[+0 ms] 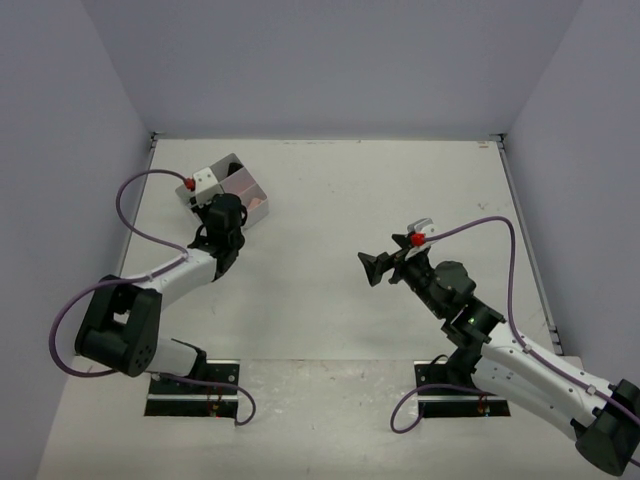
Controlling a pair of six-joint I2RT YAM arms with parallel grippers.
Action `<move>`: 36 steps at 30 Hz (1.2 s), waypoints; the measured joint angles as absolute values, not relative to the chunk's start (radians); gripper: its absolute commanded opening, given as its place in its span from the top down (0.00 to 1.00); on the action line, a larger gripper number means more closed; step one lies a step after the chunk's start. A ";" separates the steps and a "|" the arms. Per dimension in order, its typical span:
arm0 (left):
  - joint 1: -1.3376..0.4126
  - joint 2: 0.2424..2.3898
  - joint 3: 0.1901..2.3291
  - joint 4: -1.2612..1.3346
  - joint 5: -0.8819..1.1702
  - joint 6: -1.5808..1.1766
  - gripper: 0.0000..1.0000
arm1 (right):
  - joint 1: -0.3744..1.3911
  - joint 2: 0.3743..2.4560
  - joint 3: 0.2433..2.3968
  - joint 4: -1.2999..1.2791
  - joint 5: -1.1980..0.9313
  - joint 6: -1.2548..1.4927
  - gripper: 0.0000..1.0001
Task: Sort the stationery into containers
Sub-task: Place the stationery in the storage box, then reset both arms
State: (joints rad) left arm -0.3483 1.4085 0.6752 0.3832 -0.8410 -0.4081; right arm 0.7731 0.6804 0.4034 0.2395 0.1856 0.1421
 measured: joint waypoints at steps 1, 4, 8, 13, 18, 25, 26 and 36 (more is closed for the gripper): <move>-0.347 1.412 0.673 0.385 -0.841 -0.411 0.71 | 0.773 0.680 0.403 0.241 0.184 0.142 0.01; -0.342 1.426 0.672 0.388 -0.837 -0.424 0.35 | 0.773 0.681 0.403 0.244 0.180 0.142 0.01; -0.340 1.427 0.672 0.389 -0.811 -0.440 0.23 | 0.773 0.686 0.403 0.249 0.169 0.142 0.01; -0.340 1.369 0.685 0.328 -0.764 -0.465 0.07 | 0.773 0.696 0.403 0.248 0.181 0.147 0.01; -0.354 1.225 0.825 0.097 -0.725 -0.493 0.00 | 0.773 0.724 0.464 0.142 0.305 0.197 0.01; -0.381 0.829 0.976 -0.277 -0.621 -0.488 0.00 | 0.773 0.645 0.765 -0.204 0.435 0.277 0.01; -0.381 0.781 0.976 -0.323 -0.623 -0.485 0.00 | 0.773 0.614 0.793 -0.236 0.452 0.282 0.01; -0.381 0.379 0.808 -0.565 -0.622 -0.352 0.00 | 0.772 0.330 0.939 -0.580 0.612 0.303 0.01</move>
